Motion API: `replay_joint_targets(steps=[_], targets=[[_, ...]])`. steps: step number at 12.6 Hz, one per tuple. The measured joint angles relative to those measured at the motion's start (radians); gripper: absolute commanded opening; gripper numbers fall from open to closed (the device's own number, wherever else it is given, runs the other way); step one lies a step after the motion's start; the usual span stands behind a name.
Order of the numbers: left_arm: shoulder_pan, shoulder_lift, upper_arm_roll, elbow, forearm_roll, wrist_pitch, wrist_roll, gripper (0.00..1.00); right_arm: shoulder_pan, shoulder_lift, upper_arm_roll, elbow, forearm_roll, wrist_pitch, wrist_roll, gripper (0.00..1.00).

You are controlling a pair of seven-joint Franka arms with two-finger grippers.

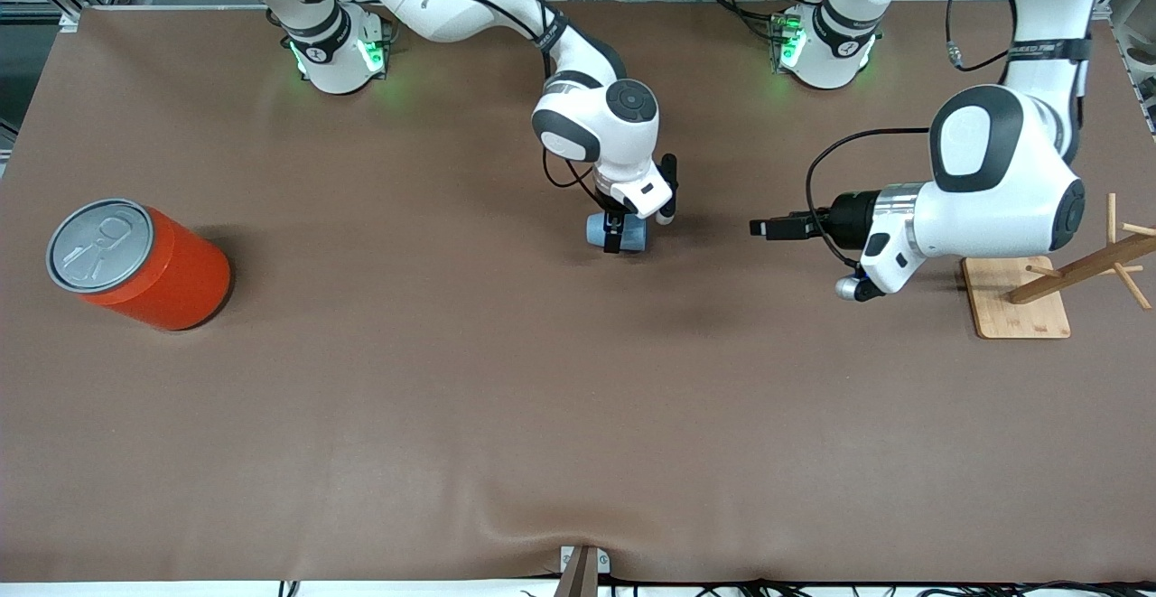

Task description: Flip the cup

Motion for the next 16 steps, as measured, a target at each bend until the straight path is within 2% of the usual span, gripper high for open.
replay_joint_targets(steps=[3,5,7,9,11,13,16], targets=[[-0.028,0.020,-0.003,-0.041,-0.112,0.076,0.009,1.00,-0.006,-0.032,0.002,0.103,0.023,-0.188,0.003,1.00],[-0.030,0.055,-0.012,-0.060,-0.178,0.119,0.057,1.00,-0.027,-0.093,0.001,0.141,0.086,-0.273,0.003,1.00],[-0.030,0.108,-0.029,-0.072,-0.234,0.182,0.131,1.00,-0.084,-0.181,0.000,0.154,0.164,-0.362,-0.025,1.00],[-0.030,0.158,-0.055,-0.101,-0.341,0.262,0.240,1.00,-0.175,-0.266,-0.001,0.156,0.199,-0.462,-0.043,1.00],[-0.033,0.196,-0.069,-0.121,-0.434,0.289,0.319,1.00,-0.286,-0.312,0.000,0.155,0.206,-0.526,-0.051,1.00],[-0.037,0.214,-0.071,-0.122,-0.449,0.293,0.339,1.00,-0.451,-0.318,0.033,0.155,0.221,-0.551,-0.056,1.00],[-0.036,0.237,-0.071,-0.129,-0.505,0.295,0.438,1.00,-0.796,-0.319,0.208,0.156,0.226,-0.563,-0.069,1.00]])
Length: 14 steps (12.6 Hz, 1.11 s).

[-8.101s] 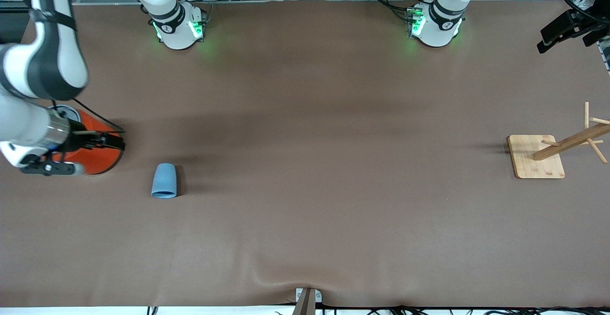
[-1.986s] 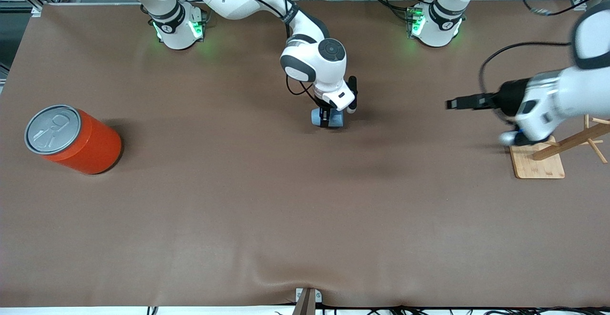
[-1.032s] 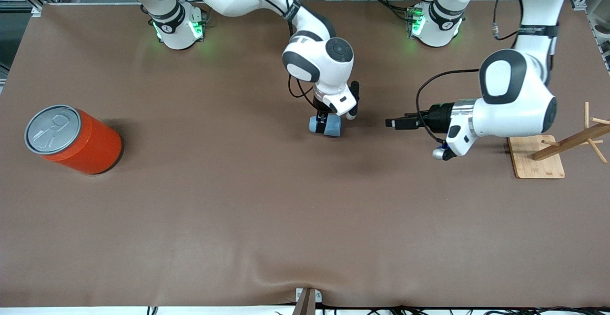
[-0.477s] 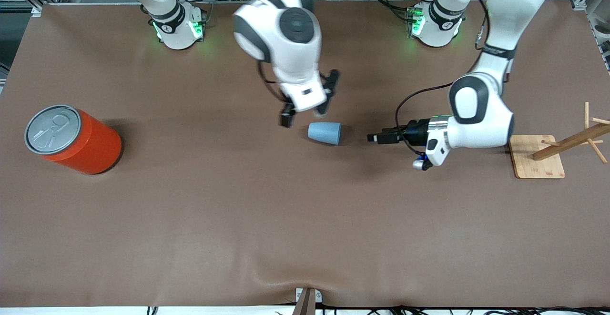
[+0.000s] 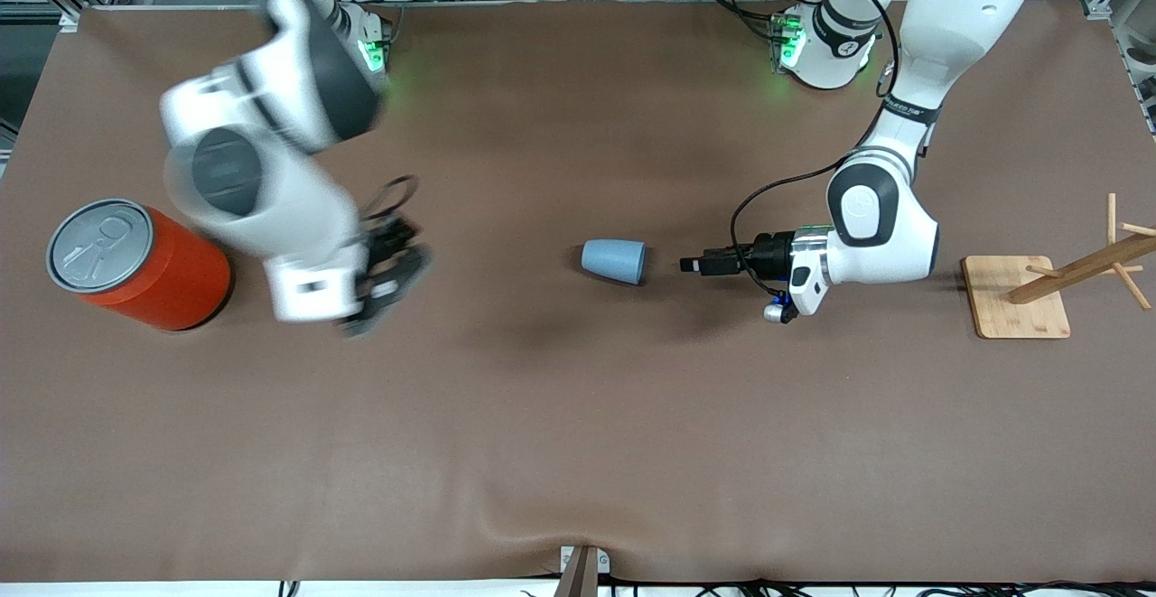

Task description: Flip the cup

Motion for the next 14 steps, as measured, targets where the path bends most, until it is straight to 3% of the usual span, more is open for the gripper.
replay_joint_targets(steps=[2,6,12,14], targets=[[-0.001,0.020,0.000,-0.012,-0.057,0.000,0.073,1.00,-0.174,-0.011,0.087,0.005,0.002,-0.060,-0.003,1.00],[-0.002,0.040,-0.001,-0.026,-0.115,0.000,0.138,1.00,-0.254,-0.094,0.083,0.017,0.016,-0.100,0.019,1.00],[-0.008,0.090,-0.025,-0.046,-0.292,0.000,0.320,1.00,-0.200,-0.249,-0.068,-0.031,0.076,-0.163,0.423,1.00],[-0.011,0.104,-0.029,-0.046,-0.310,0.001,0.347,1.00,-0.170,-0.321,-0.171,-0.122,0.080,-0.126,0.458,1.00]])
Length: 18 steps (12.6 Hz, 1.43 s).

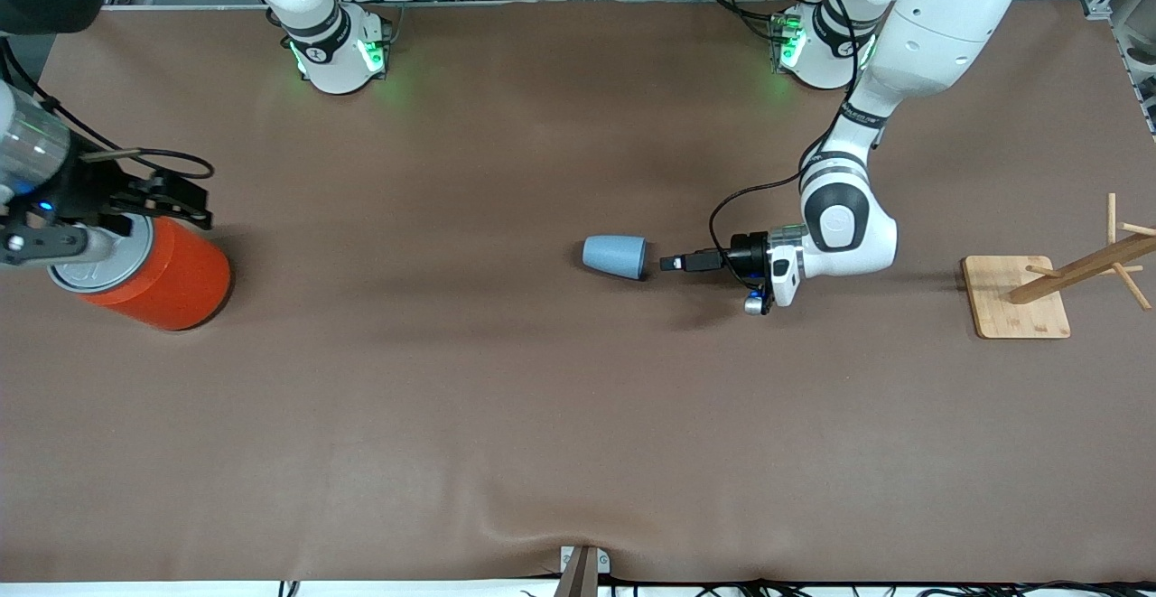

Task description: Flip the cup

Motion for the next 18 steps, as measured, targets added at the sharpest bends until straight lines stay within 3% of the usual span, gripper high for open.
replay_joint_targets(steps=[2,4,8,15,18], targets=[[0.000,0.001,-0.001,0.000,-0.001,0.000,0.001,1.00,0.088,-0.063,-0.156,-0.094,0.011,0.049,0.000,1.00],[0.000,0.001,-0.005,-0.001,-0.001,0.000,0.001,1.00,0.150,-0.120,-0.253,-0.180,0.016,0.086,-0.005,1.00],[-0.001,0.002,-0.015,-0.002,-0.020,0.000,0.008,1.00,0.163,-0.163,-0.334,-0.232,0.020,0.100,-0.085,1.00],[-0.025,0.056,-0.019,0.011,-0.127,0.001,0.097,1.00,0.195,-0.127,-0.443,-0.166,0.021,0.119,-0.191,1.00],[-0.035,0.092,-0.020,0.020,-0.182,0.001,0.150,1.00,0.201,-0.127,-0.455,-0.161,0.023,0.119,-0.193,1.00]])
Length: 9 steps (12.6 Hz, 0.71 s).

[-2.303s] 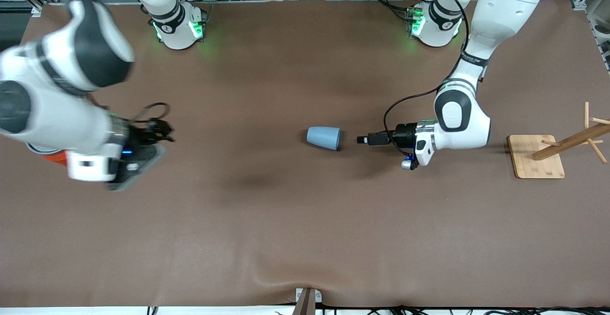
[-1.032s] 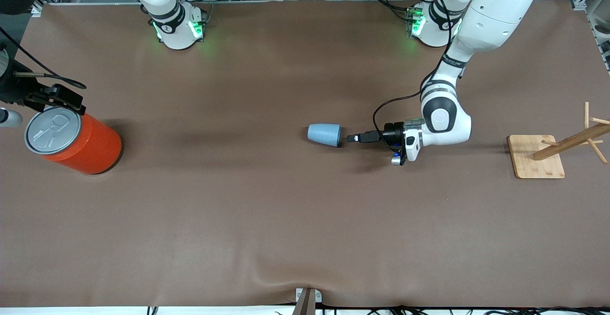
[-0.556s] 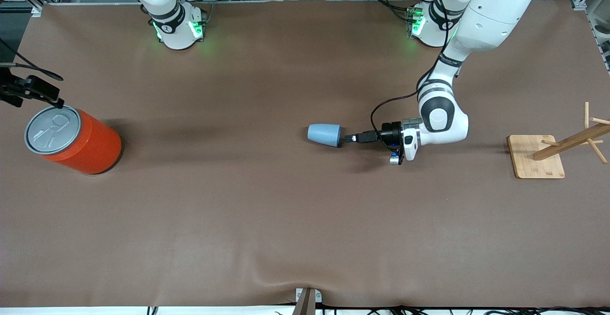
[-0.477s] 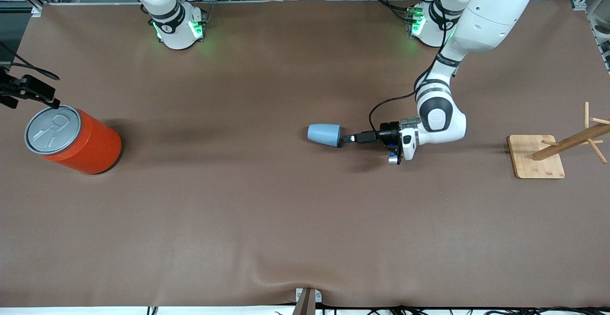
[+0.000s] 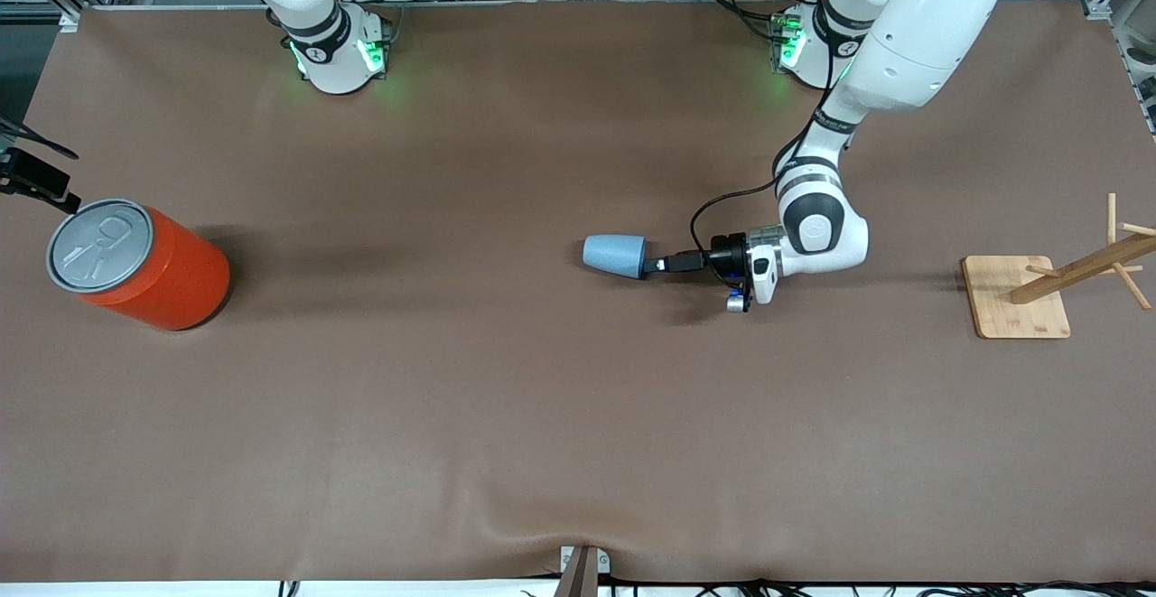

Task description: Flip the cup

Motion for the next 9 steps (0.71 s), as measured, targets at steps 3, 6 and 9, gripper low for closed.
replay_joint_targets(steps=[3,6,9], targets=[[-0.035,0.022,-0.002,0.021,-0.052,0.000,0.013,1.00,-0.022,0.000,0.003,0.004,0.045,0.002,0.004,1.00],[-0.059,0.025,-0.002,0.025,-0.061,0.009,0.013,0.74,-0.049,0.000,0.028,0.020,0.066,0.010,0.003,1.00],[-0.085,0.025,-0.002,0.025,-0.062,0.050,0.024,0.16,-0.049,0.000,0.048,0.032,0.066,0.010,0.038,1.00]])
